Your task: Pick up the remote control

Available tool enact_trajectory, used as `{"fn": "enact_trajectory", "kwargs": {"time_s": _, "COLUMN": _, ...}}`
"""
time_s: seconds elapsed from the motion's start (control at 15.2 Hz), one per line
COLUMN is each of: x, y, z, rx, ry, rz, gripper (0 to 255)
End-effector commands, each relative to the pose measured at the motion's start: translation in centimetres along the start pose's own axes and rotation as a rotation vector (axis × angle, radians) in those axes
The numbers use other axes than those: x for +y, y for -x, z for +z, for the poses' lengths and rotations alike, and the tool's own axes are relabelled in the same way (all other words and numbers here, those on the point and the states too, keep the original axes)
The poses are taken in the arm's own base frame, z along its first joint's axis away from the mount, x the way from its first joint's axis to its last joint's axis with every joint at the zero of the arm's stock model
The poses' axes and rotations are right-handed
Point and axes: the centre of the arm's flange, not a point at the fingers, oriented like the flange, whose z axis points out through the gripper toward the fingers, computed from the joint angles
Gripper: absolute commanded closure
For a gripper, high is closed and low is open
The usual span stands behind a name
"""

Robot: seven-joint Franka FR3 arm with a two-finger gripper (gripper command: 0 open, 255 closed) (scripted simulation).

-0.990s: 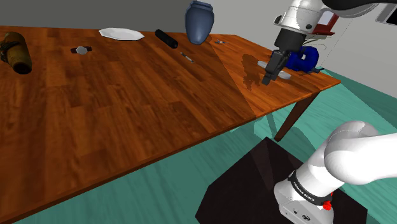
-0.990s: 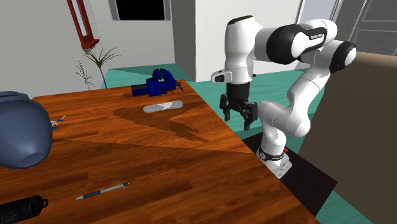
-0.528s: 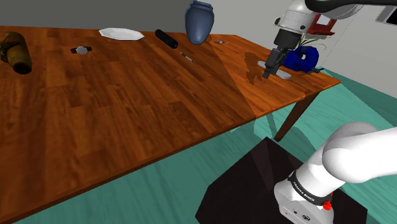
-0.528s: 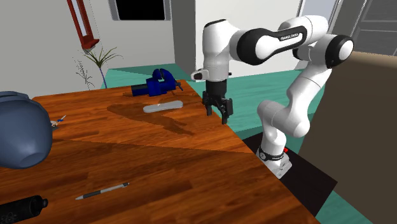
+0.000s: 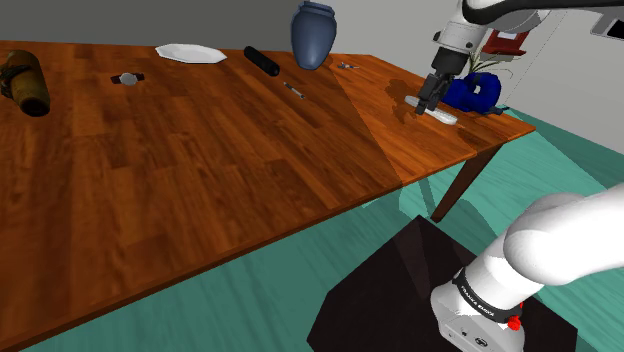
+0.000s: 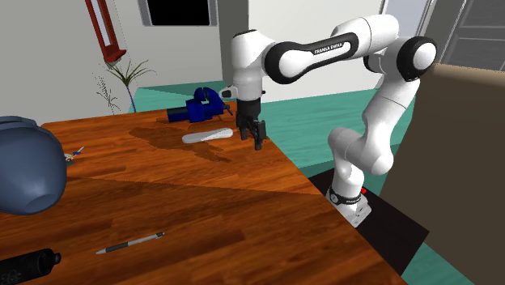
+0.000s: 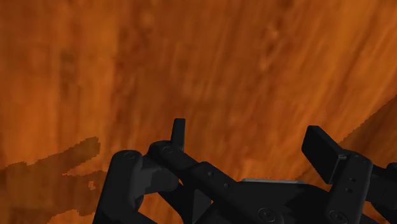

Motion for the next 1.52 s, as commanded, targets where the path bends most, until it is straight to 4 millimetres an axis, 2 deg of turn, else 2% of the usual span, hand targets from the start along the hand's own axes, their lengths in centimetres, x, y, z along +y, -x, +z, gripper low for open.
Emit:
{"fn": "enact_trajectory", "kwargs": {"time_s": 0.0, "x": 2.6, "y": -0.7, "z": 0.1, "rx": 0.0, "ry": 0.006, "rz": 0.011, "gripper": 0}}
{"fn": "enact_trajectory", "kwargs": {"time_s": 1.19, "x": 25.0, "y": -6.1, "z": 0.2, "rx": 0.006, "ry": 0.05, "rz": 0.107, "gripper": 0}}
{"fn": "enact_trajectory", "kwargs": {"time_s": 1.25, "x": 25.6, "y": -6.2, "z": 0.2, "rx": 0.007, "ry": 0.051, "rz": 0.11, "gripper": 0}}
{"fn": "enact_trajectory", "kwargs": {"time_s": 1.45, "x": 25.7, "y": -6.2, "z": 1.8, "rx": 0.007, "ry": 0.051, "rz": 0.11, "gripper": 0}}
